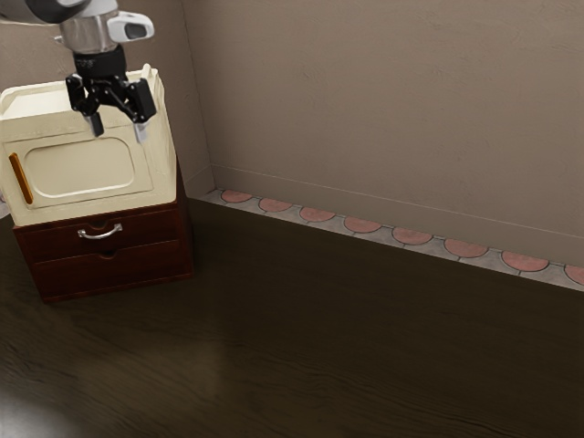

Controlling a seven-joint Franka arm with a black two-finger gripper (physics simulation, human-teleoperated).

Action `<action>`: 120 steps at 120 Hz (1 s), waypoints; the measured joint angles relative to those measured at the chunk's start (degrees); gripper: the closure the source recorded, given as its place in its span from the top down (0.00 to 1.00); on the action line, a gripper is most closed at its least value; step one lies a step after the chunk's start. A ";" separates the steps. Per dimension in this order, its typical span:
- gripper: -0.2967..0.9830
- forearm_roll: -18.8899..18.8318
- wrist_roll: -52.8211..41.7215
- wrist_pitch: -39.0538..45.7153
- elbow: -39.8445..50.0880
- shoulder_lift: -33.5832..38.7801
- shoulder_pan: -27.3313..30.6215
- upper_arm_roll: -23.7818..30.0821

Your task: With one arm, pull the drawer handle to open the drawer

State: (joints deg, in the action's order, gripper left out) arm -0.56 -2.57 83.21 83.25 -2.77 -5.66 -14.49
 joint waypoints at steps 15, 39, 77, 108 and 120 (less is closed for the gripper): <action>0.77 0.04 -0.12 0.49 0.00 0.00 1.20 -0.01; 0.77 -0.31 -0.31 -1.75 -9.05 1.61 2.30 1.02; 0.77 -0.44 0.00 -1.98 -11.31 1.01 0.24 1.69; 0.77 -0.11 12.17 -1.06 -8.81 1.64 -0.28 1.67; 0.77 -0.47 20.61 0.74 1.56 7.59 -1.23 1.46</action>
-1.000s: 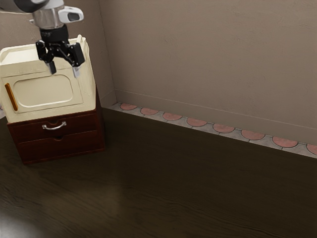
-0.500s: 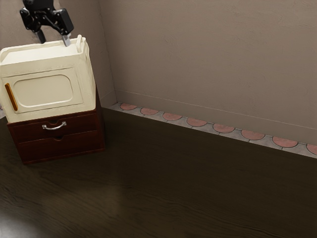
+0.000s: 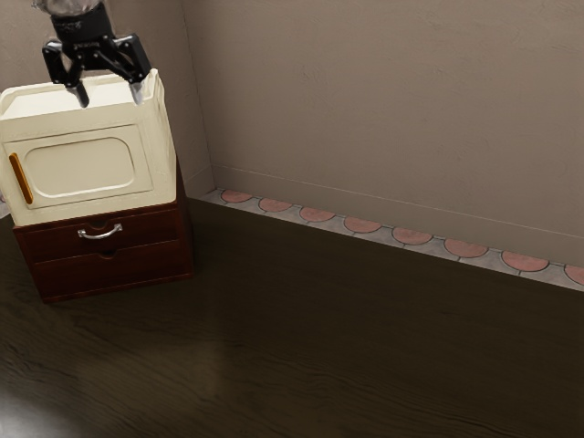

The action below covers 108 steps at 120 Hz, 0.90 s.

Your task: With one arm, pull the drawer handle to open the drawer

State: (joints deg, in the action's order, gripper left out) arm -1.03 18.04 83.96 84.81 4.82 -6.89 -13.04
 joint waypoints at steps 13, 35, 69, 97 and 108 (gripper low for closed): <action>0.77 -2.74 7.70 4.00 15.37 8.40 1.77 0.03; 0.77 -4.50 17.98 12.69 33.30 16.34 2.13 -2.30; 0.77 -5.87 28.80 24.51 46.10 20.64 2.51 -4.72; 0.77 -7.25 37.51 30.00 49.70 20.32 2.44 -8.34; 0.77 -7.58 43.21 31.44 50.22 19.32 1.69 -11.04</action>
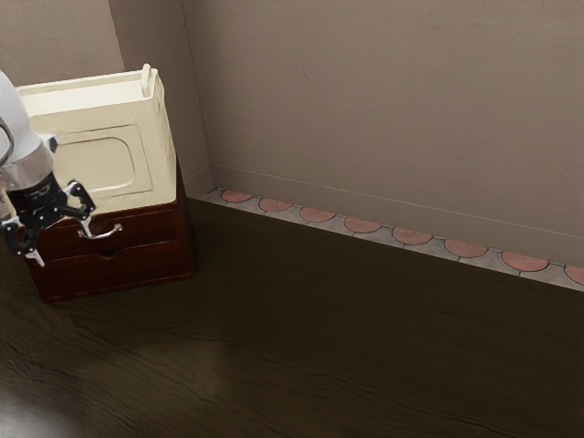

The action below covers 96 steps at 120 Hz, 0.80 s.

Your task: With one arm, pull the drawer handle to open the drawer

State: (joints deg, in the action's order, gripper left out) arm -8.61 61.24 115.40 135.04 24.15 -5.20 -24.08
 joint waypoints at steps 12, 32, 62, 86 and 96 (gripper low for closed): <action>0.77 -0.43 5.24 1.22 -0.15 -0.73 -0.52 -1.15; 0.77 -0.14 13.27 3.91 -0.27 -2.27 -2.13 -2.58; 0.77 -0.25 26.29 7.74 -0.36 -4.45 -3.28 -3.55; 0.77 -0.11 34.01 11.54 -0.23 -8.44 -3.29 -4.43; 0.77 -0.05 36.57 13.89 -0.29 -10.51 -2.90 -4.67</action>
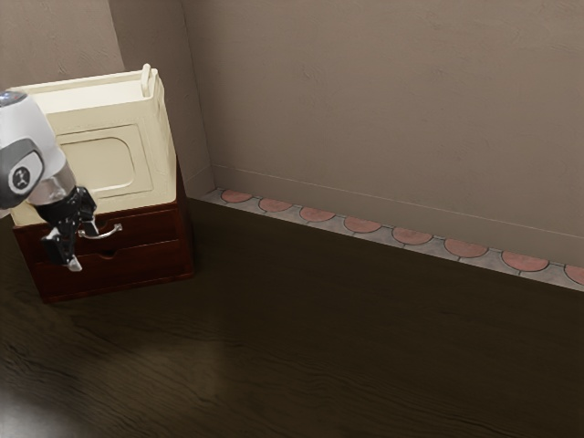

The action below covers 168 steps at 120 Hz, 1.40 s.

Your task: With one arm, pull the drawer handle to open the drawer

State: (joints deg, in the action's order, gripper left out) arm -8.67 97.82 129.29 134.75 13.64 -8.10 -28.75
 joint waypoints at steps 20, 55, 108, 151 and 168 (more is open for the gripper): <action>0.77 -0.20 4.08 4.21 0.03 -1.75 -0.28 -1.51; 0.77 -0.10 8.96 13.03 -0.61 -6.58 -0.24 -2.01; 0.77 1.03 13.08 21.95 -1.74 -12.51 1.54 -2.10; 0.71 1.28 14.73 24.46 -1.88 -14.50 4.71 -2.08; 0.68 1.25 15.15 25.67 -2.24 -14.98 5.47 -1.57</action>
State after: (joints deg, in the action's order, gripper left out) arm -7.42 112.96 154.96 132.51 -1.34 -2.63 -30.32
